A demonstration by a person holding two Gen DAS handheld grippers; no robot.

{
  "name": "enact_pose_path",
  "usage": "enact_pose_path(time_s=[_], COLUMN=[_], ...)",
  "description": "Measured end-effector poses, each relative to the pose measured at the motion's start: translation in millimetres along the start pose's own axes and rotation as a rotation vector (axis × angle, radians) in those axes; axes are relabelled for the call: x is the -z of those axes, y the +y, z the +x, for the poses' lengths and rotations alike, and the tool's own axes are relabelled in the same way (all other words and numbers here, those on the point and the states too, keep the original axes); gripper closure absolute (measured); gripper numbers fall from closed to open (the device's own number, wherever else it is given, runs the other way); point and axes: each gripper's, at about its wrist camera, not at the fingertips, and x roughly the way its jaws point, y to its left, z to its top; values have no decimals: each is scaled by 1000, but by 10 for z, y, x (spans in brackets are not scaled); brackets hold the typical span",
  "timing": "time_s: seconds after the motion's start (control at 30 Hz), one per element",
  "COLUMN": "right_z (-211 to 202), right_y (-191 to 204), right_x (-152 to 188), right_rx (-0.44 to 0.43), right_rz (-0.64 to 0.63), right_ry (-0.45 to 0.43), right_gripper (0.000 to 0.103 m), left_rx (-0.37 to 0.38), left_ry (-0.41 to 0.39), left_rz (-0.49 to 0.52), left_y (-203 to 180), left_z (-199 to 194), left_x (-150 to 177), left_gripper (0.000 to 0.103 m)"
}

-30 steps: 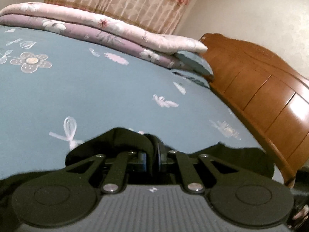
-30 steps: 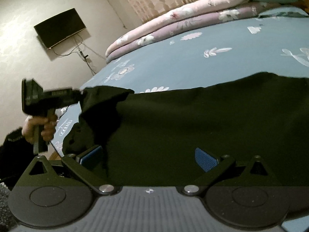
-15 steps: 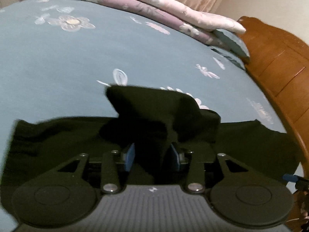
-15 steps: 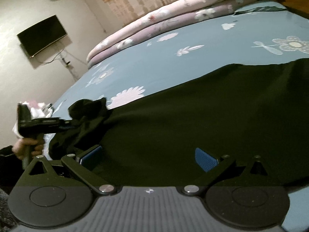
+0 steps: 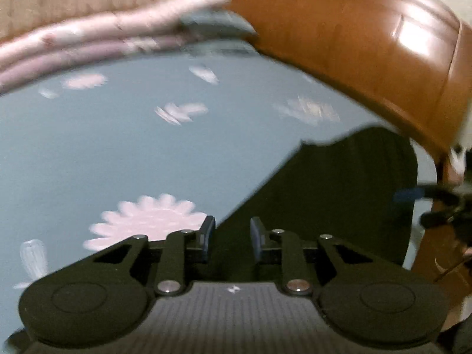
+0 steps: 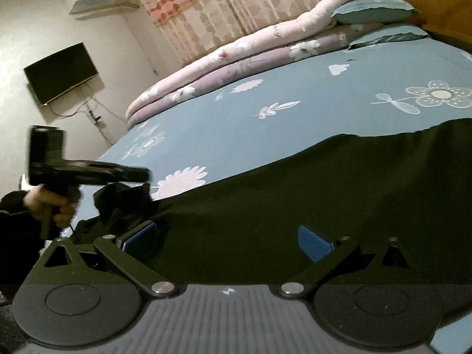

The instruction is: Fold clothes

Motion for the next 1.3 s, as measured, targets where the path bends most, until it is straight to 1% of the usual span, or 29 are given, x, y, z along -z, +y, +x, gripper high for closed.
enact_pose_path(time_s=[0.07, 0.17, 0.27, 0.4, 0.43, 0.5, 0.53, 0.6, 0.8, 0.97, 1.03, 1.13, 1.2, 1.23, 1.27, 1.3], right_z=[-69, -179, -249, -272, -281, -302, -308, -313, -358, -378, -389, -389, -384, -380, -377, -375], right_y=[-46, -139, -246, -376, -394, -409, -410, -412, -385, -333, -312, -319, -326, -327, -319, -306], right_x=[-6, -19, -18, -8, -3, 5, 14, 29, 61, 80, 98, 128, 141, 144, 142, 141], right_rx=[27, 68, 105, 160, 167, 174, 178, 184, 183, 177, 176, 185, 188, 187, 186, 187], right_rz=[5, 30, 60, 90, 94, 95, 94, 97, 91, 83, 81, 90, 99, 102, 100, 95], right_ry=[-1, -16, -27, -24, -27, -33, -34, -36, -56, -67, -68, -64, -62, -60, -56, -55], right_gripper=[0, 0, 0, 0, 0, 0, 0, 0, 0, 0, 0, 0, 0, 0, 0, 0], left_rx=[28, 24, 37, 37, 34, 24, 18, 8, -7, -23, -18, -33, -43, -32, -30, -40], left_ry=[60, 136, 170, 174, 176, 175, 171, 155, 63, 31, 41, 101, 129, 127, 120, 111], left_rz=[35, 72, 90, 140, 157, 200, 214, 211, 211, 186, 171, 162, 131, 108, 87, 77], left_y=[35, 81, 91, 45, 25, -31, -58, -86, -103, -62, -26, 40, 128, 173, 205, 225], left_z=[276, 526, 631, 627, 619, 567, 538, 480, 221, 219, 275, 450, 561, 577, 575, 560], left_x=[-29, -6, 32, 53, 63, 85, 89, 75, -18, -64, -39, 37, 76, 83, 73, 58], left_gripper=[79, 79, 78, 77, 79, 92, 101, 102, 103, 103, 103, 102, 101, 100, 96, 95])
